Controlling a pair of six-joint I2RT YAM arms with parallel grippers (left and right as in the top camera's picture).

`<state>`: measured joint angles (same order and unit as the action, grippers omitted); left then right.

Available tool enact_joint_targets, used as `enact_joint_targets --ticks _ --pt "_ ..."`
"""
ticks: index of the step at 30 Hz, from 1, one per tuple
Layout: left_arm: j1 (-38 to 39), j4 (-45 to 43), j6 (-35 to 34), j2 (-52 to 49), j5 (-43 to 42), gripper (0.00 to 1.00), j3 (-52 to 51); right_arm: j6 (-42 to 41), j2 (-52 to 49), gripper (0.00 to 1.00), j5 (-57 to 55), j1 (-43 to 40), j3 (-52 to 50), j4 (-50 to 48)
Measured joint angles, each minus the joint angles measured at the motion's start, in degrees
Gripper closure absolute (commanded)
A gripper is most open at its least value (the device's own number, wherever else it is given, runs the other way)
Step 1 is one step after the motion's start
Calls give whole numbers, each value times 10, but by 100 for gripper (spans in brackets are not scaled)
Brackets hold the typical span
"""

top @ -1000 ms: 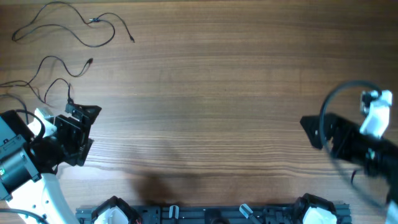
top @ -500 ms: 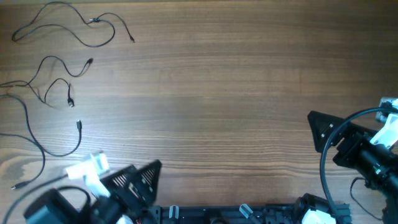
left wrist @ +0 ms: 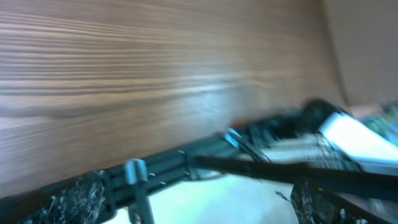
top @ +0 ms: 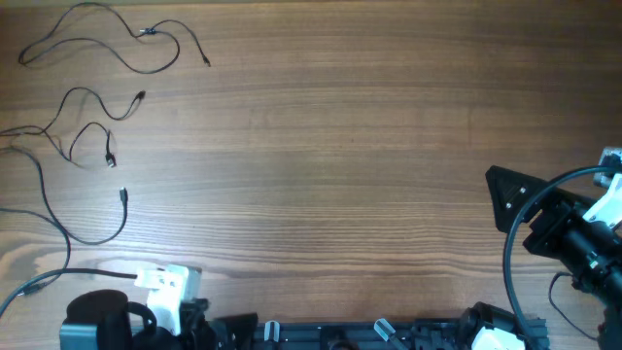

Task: Untangle cables

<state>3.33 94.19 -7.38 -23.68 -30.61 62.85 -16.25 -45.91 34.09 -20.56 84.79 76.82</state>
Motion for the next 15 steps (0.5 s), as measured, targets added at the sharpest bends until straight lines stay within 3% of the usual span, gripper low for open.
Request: enact_joint_targets --ticks 2,5,15 --pt "1 -56 -96 -1 107 0 0 0 0 0 0 0 0 2" --pt "1 -146 -155 -2 165 0 0 0 0 0 0 0 0 10" --pt "1 -162 -181 -2 188 0 0 1 0 0 13 0 0 77"
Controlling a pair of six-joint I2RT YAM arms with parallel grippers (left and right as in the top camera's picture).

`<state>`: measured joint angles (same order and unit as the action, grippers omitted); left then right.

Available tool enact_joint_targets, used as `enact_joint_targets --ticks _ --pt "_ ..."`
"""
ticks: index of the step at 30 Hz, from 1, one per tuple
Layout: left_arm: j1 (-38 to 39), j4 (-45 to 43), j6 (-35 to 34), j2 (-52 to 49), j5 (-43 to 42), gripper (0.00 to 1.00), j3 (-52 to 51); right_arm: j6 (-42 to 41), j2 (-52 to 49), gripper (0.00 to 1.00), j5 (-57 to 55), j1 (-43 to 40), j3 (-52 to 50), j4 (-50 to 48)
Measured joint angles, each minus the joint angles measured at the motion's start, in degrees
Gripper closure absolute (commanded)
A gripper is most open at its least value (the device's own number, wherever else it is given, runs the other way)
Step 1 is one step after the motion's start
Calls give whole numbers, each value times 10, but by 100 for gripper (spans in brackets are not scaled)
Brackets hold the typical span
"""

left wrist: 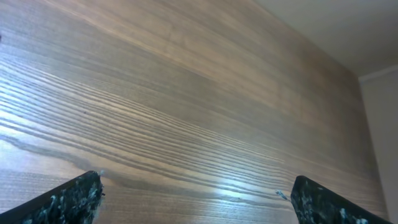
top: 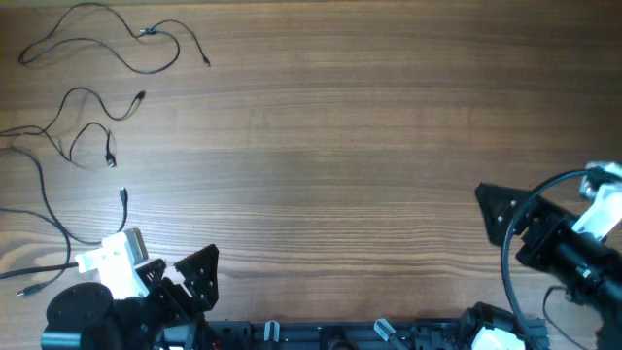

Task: Untangle cables

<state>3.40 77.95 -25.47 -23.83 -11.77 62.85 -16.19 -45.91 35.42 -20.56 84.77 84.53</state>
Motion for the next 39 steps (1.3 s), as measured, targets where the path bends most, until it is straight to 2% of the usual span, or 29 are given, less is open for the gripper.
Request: enact_joint_targets --ticks 3,9,19,34,37,39 --pt "0 0 -2 0 0 0 0 38 0 0 25 12 0 54" --pt "0 0 -2 0 0 0 0 59 0 0 0 120 1 77" --pt "0 0 -2 0 0 0 0 19 0 0 -77 124 1 76" --pt "0 0 -2 0 0 0 0 13 0 0 -220 138 -3 -17" --pt "0 0 -2 0 0 0 0 13 17 0 -222 180 -61 -99" --pt "0 0 -2 0 0 0 0 15 53 0 -222 196 -146 -172"
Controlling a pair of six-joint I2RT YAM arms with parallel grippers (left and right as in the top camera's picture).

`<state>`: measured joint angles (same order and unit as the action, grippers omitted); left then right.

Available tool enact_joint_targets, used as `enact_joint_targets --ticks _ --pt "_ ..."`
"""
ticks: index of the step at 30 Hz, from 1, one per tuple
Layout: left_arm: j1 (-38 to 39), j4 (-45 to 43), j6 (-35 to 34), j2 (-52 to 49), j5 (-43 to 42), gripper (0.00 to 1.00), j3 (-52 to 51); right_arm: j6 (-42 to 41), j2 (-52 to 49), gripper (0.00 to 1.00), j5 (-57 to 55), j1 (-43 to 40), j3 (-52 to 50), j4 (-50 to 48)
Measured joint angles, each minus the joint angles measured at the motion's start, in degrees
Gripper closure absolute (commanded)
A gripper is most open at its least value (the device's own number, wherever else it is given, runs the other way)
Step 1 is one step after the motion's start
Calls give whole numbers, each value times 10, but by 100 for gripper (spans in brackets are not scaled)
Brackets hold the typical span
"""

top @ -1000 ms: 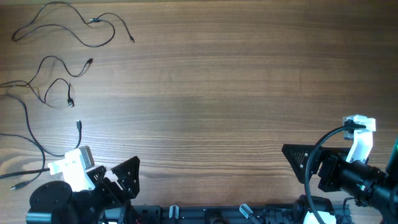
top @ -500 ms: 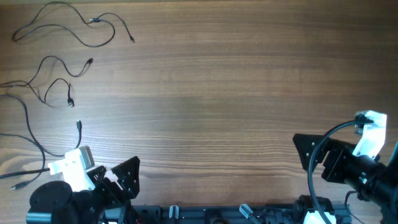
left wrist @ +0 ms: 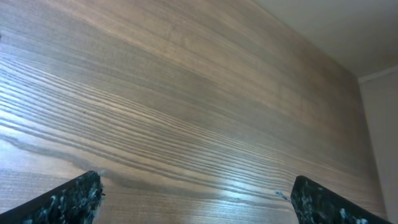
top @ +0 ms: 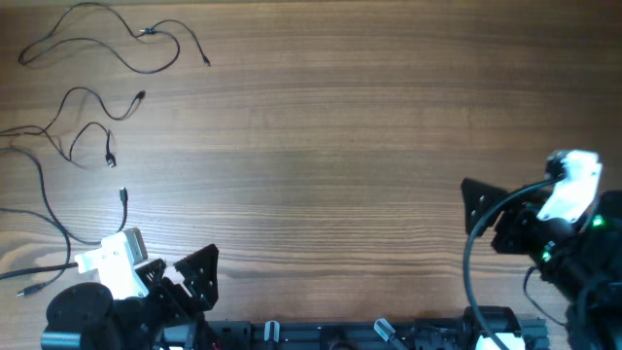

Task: Untangle cables

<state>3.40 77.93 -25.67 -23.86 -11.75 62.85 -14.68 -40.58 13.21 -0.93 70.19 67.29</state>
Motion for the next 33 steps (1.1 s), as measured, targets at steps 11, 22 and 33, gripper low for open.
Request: enact_joint_targets --ticks 11,22,33 --pt "0 0 0 -1 2 0 0 9 208 0 5 2 -430 -417" --pt "0 0 0 -2 2 0 0 44 379 0 34 31 -615 -626" --pt "0 0 0 -2 2 0 0 49 395 0 -2 31 -692 -759"
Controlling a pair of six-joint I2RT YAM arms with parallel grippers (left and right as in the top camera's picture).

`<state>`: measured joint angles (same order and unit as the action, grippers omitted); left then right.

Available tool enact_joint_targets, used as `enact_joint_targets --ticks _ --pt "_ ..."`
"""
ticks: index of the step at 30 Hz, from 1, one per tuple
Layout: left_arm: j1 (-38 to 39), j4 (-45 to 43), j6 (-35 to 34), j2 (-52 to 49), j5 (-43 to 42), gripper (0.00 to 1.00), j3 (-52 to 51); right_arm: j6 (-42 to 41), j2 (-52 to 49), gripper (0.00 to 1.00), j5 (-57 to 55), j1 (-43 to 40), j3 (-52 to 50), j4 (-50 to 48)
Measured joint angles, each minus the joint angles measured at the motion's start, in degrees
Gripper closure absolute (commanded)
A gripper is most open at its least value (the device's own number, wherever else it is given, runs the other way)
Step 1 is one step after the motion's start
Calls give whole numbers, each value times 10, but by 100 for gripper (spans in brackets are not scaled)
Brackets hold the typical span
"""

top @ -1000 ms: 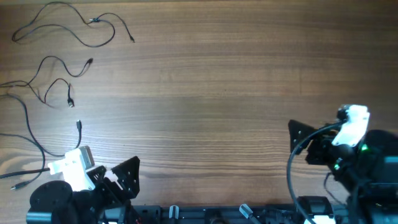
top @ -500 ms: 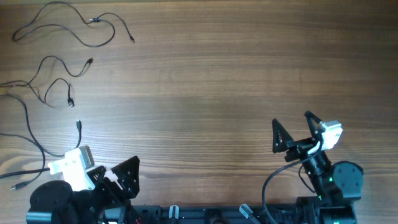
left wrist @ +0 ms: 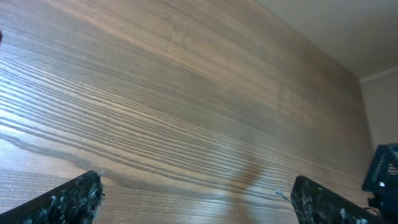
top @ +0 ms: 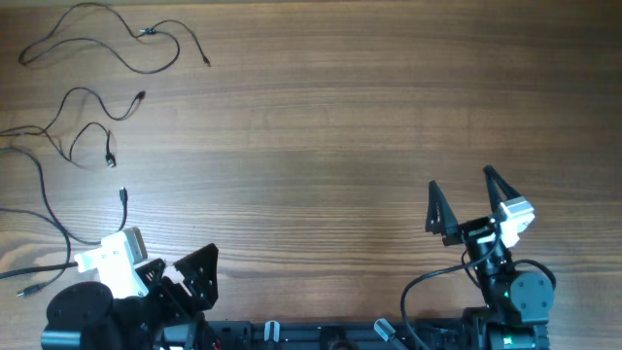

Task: Untangle cables

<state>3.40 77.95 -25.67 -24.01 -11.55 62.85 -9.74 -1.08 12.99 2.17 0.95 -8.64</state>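
Three thin black cables lie apart at the table's far left: one looping along the top (top: 107, 44), a second curled below it (top: 89, 126), and a long one running down the left edge (top: 53, 219) to a plug (top: 123, 195). My left gripper (top: 197, 275) sits at the bottom left, right of the cables; in the left wrist view it (left wrist: 196, 202) is open over bare wood. My right gripper (top: 465, 202) stands open at the bottom right, holding nothing, far from the cables.
The wooden table (top: 330, 126) stretches between the two arms. The arms' black mounting rail (top: 321, 335) runs along the near edge. In the left wrist view my right arm (left wrist: 382, 171) shows at the right border.
My right arm has moved from the right edge to the left and nearer the front edge, its open fingers now pointing up the table. The left arm and the cables are unchanged.
At first my left arm was low at the front edge, its camera facing the rail, and the right arm was at the far right. Then the left gripper faced the table and stayed so. The right arm stood further left at each moment. The cables never moved.
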Motion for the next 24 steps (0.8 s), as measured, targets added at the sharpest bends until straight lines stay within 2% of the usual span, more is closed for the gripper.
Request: enact_joint_targets --ticks 3,7,14,24 --pt "0 0 0 0 0 0 0 0 0 0 -18 0 -5 18" --pt "0 0 0 0 0 0 0 11 2 0 -65 0 -6 88" --pt "0 0 0 0 0 0 0 119 2 0 -86 0 -6 88" --pt "0 0 0 0 0 0 0 122 2 0 -92 -12 -6 89"
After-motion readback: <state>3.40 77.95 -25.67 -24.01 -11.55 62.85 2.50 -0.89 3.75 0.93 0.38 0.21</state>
